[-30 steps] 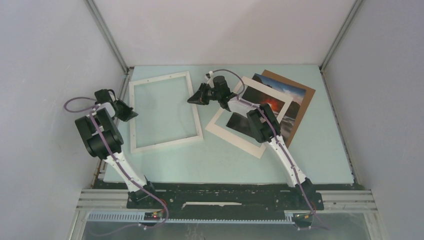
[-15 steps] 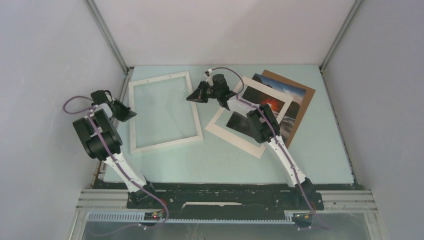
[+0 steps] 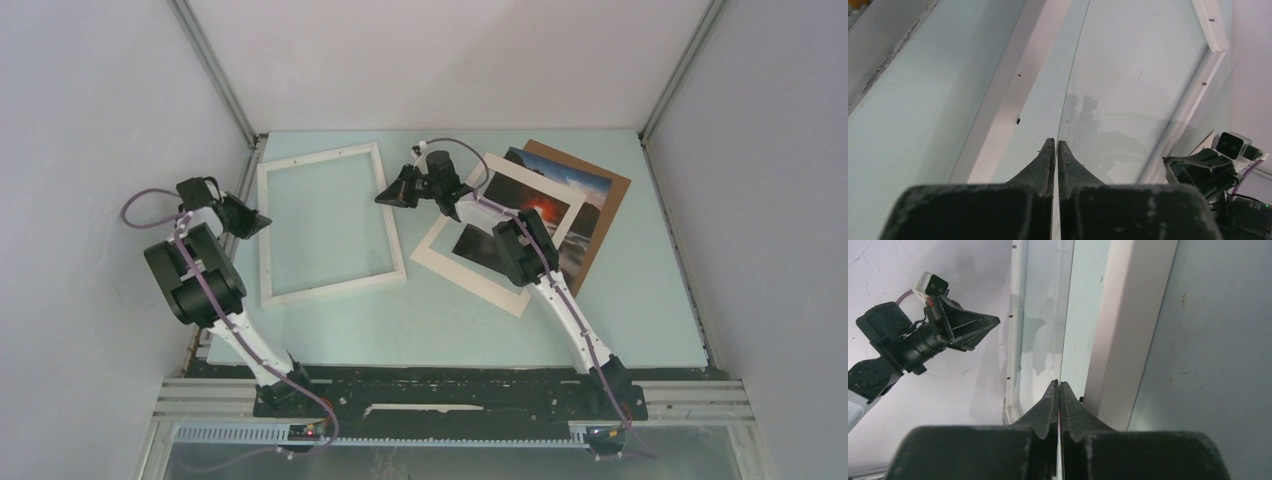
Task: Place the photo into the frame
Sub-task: Place the photo frame item in the photo frame.
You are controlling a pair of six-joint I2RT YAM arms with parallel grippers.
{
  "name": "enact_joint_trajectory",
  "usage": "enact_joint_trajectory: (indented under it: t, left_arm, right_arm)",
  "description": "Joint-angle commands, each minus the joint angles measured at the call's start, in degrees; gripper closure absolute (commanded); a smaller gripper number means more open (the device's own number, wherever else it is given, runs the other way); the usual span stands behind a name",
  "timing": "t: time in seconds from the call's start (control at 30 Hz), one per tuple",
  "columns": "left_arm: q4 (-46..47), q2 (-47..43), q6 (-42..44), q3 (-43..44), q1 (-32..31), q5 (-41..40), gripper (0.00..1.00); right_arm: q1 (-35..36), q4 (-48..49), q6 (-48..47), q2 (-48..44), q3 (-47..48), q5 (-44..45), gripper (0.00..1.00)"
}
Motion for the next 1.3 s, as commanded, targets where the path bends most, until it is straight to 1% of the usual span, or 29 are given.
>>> enact_joint_trajectory:
  t: [0.0,0.23,0.4,0.5,0.83,1.27]
  left_arm:
    - [4.6,-5.8,-0.5,-1.7,2.3,-3.2,1.00]
    - [3.1,-3.5,-0.7,-1.1,3.6,-4.2,1.00]
    - [2.6,-0.8,-0.8,0.5,3.5,-3.2,1.00]
    - [2.9,-0.7,-0.9,0.5,3.4,-2.7,1.00]
    - [3.3,-1.0,-0.9,0.1,1.5,-2.7,1.00]
    - [3.4,1.3,-1.2,0.4,1.3,-2.9,1.00]
  right_arm:
    - [0.3,0.5,0.5,1.4,3.8,0.4,0.97]
    - [0.7,-0.4,-0.2,1.5,4.8,0.4,0.96]
    - [0.8,-0.5,-0.4,1.4,5.0,0.5,0.97]
    - [0.6,-0.6,-0.4,1.5,5.0,0.7,1.00]
    - [-0.4,-0.4,0.0,1.4,4.7,0.4,1.00]
    - [-1.0,-1.3,-0.5,1.3,4.9,0.3,1.00]
